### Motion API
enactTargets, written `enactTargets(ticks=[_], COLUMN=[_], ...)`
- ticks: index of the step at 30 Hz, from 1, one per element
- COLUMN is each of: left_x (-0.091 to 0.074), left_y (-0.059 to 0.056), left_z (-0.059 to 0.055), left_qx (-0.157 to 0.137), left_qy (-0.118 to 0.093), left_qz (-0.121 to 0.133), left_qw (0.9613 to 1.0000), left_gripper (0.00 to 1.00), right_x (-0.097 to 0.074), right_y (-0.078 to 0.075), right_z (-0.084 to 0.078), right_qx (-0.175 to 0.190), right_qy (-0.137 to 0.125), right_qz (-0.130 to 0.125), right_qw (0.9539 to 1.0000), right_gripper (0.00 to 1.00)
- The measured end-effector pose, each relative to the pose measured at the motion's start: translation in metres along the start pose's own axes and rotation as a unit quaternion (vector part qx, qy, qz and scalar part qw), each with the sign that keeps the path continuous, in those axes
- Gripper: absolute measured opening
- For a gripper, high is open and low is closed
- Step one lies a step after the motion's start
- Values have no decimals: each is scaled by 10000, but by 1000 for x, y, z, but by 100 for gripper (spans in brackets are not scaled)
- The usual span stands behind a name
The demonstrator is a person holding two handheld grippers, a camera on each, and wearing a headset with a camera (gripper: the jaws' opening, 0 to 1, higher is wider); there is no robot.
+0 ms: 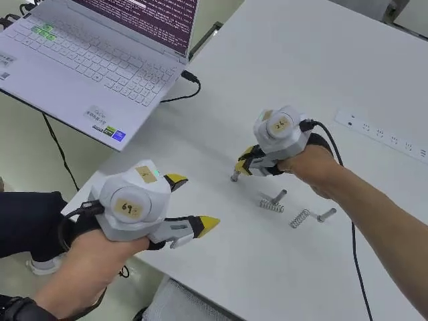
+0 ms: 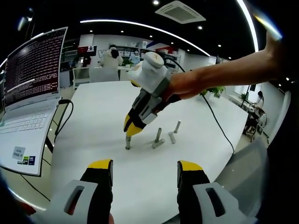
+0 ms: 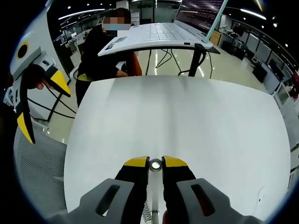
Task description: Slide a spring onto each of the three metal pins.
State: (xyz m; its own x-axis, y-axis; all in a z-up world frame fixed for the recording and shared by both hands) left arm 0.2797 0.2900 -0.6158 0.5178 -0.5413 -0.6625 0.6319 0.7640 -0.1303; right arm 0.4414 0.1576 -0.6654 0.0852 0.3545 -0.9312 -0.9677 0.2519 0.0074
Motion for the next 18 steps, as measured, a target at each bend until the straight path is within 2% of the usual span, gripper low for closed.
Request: enactTargets(ticks=[18], left_x=[-1], left_y=[2], left_z=[-1], left_qx=[-66], left_qy=[11], left_qz=[5], left_qw=[10000], left_gripper=[50], right_x=[22], right_y=[-4], right_z=[-5], right_qx=[-15], right_qy=[159], right_qz=[177], right_qw=[9997], right_gripper=[9])
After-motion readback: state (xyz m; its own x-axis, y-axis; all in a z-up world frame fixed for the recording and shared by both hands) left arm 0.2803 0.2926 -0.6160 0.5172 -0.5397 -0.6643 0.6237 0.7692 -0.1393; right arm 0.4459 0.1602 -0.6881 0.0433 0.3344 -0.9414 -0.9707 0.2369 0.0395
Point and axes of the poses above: the centre of the closed fingertips' face, and the gripper's own axes: x roughly forward along the fingers, y roughly to its left, z roughly out of its top, the point moved 8 cm from there along -x, roughly backward along the fingers, and after that the axes turned 12 degrees about y, right-handed, at the moved point
